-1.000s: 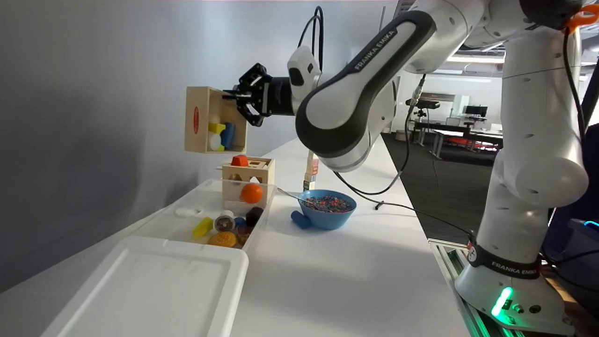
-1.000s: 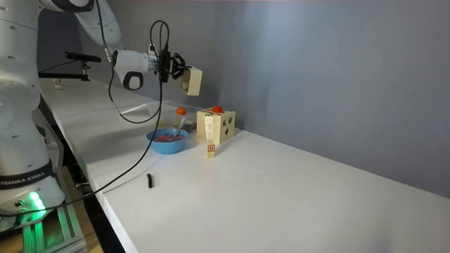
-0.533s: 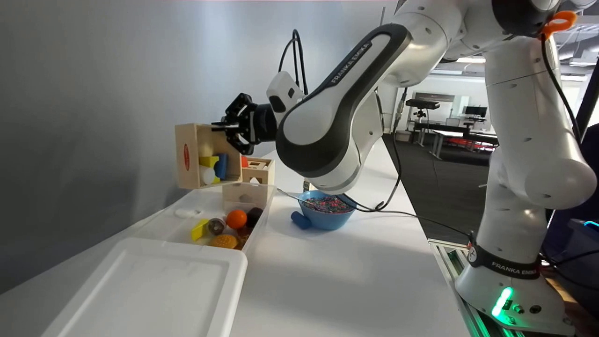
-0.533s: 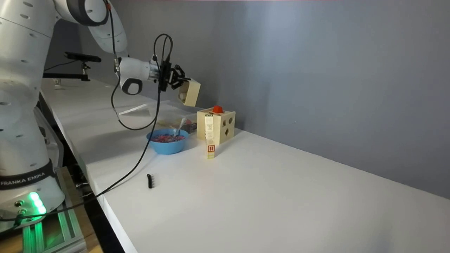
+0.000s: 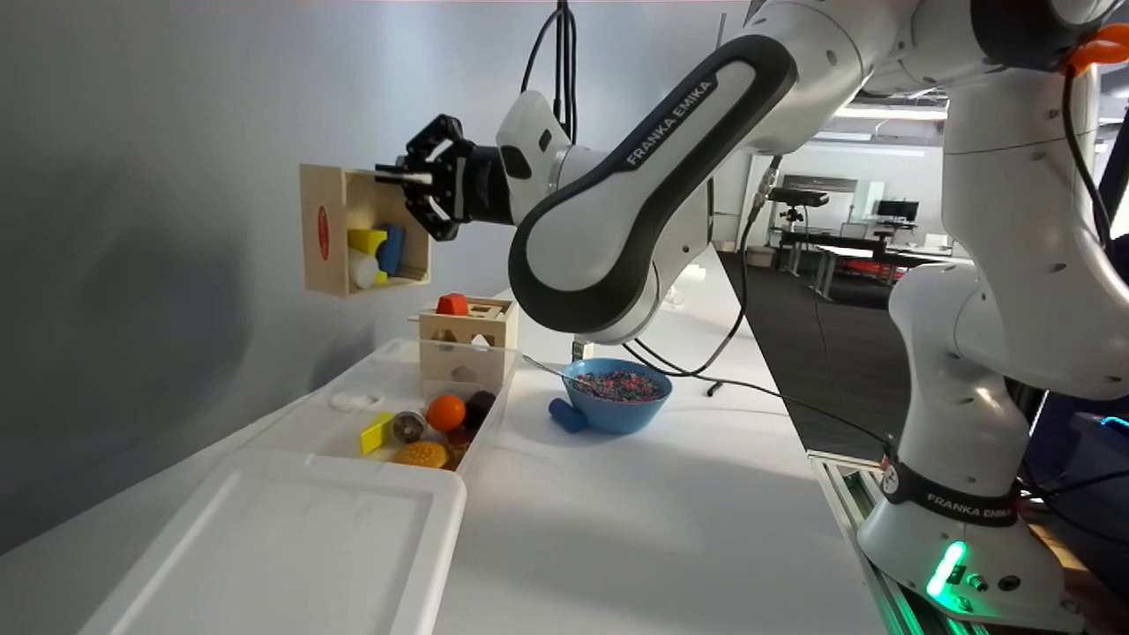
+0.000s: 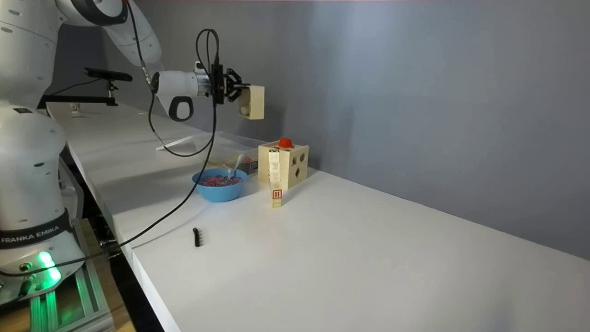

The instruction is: Remove the white lid from the clear container then place the objects in the wooden box into the container.

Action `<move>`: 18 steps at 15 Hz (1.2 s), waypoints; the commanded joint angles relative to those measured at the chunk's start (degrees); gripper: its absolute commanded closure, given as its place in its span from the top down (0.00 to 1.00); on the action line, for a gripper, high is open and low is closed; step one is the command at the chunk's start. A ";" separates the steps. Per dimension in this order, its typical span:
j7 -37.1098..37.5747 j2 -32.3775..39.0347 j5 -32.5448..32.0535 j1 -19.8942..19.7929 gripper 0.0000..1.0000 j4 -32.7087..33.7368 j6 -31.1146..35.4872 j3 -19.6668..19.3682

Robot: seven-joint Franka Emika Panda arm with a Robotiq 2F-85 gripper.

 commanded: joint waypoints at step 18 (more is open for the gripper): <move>28.27 24.16 11.90 67.29 0.02 3.59 1.82 -77.22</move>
